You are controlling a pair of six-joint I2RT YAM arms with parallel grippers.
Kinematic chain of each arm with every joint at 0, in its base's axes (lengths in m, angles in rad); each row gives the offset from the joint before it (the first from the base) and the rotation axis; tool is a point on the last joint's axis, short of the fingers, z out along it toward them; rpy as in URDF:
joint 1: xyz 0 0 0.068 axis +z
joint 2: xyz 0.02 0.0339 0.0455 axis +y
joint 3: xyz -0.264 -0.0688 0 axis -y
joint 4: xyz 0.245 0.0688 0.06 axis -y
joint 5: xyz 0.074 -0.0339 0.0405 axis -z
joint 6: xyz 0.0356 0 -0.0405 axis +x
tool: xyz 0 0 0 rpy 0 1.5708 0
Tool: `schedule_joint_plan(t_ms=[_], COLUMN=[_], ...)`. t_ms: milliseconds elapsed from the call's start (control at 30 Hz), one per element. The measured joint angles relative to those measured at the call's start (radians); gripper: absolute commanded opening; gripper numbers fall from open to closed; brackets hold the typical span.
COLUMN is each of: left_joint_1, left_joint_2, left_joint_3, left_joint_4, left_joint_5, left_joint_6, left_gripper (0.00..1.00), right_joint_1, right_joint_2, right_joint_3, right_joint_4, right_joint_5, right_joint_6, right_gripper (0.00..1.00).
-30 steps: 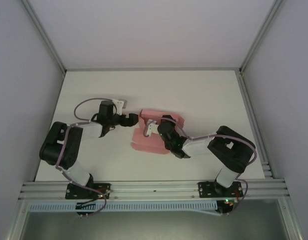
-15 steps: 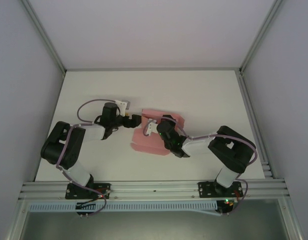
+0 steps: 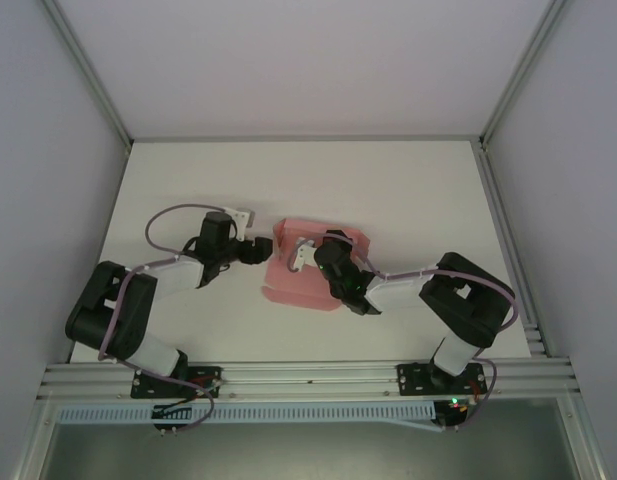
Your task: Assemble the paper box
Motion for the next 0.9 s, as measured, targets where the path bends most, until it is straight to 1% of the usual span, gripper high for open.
schedule_joint_plan(t_ms=[100, 300, 500, 567, 633, 700, 767, 867, 900], left_joint_1=[-0.001, -0.037, -0.077, -0.08, -0.083, -0.093, -0.114, -0.15, -0.16], left_joint_2=[0.037, 0.097, 0.126, 0.141, 0.148, 0.15, 0.15, 0.151, 0.156], left_joint_3=[0.025, 0.061, 0.068, 0.077, 0.08, 0.08, 0.08, 0.08, 0.082], left_joint_4=[0.009, 0.043, 0.074, 0.08, 0.099, 0.121, 0.143, 0.169, 0.178], left_joint_5=[0.033, 0.127, 0.145, 0.135, 0.123, 0.098, 0.052, -0.029, -0.053], left_joint_6=[0.028, 0.084, 0.108, 0.108, 0.107, 0.101, 0.101, 0.104, 0.105], left_gripper=[0.67, 0.65, 0.63, 0.59, 0.51, 0.49, 0.48, 0.4, 0.35], right_joint_1=[0.0, -0.004, -0.004, -0.004, -0.005, -0.005, -0.005, -0.005, -0.005], right_joint_2=[-0.001, -0.007, -0.02, -0.025, -0.027, -0.027, -0.027, -0.027, -0.027], right_joint_3=[0.001, 0.011, 0.013, 0.015, 0.021, 0.027, 0.031, 0.04, 0.042], right_joint_4=[-0.003, -0.037, -0.067, -0.08, -0.096, -0.107, -0.114, -0.133, -0.139], right_joint_5=[0.0, -0.002, -0.011, -0.013, -0.015, -0.016, -0.018, -0.019, -0.02], right_joint_6=[0.003, 0.018, 0.035, 0.037, 0.046, 0.055, 0.063, 0.084, 0.089], right_gripper=[0.0, 0.0, 0.0, 0.0, 0.0, 0.0, 0.0, 0.0, 0.0])
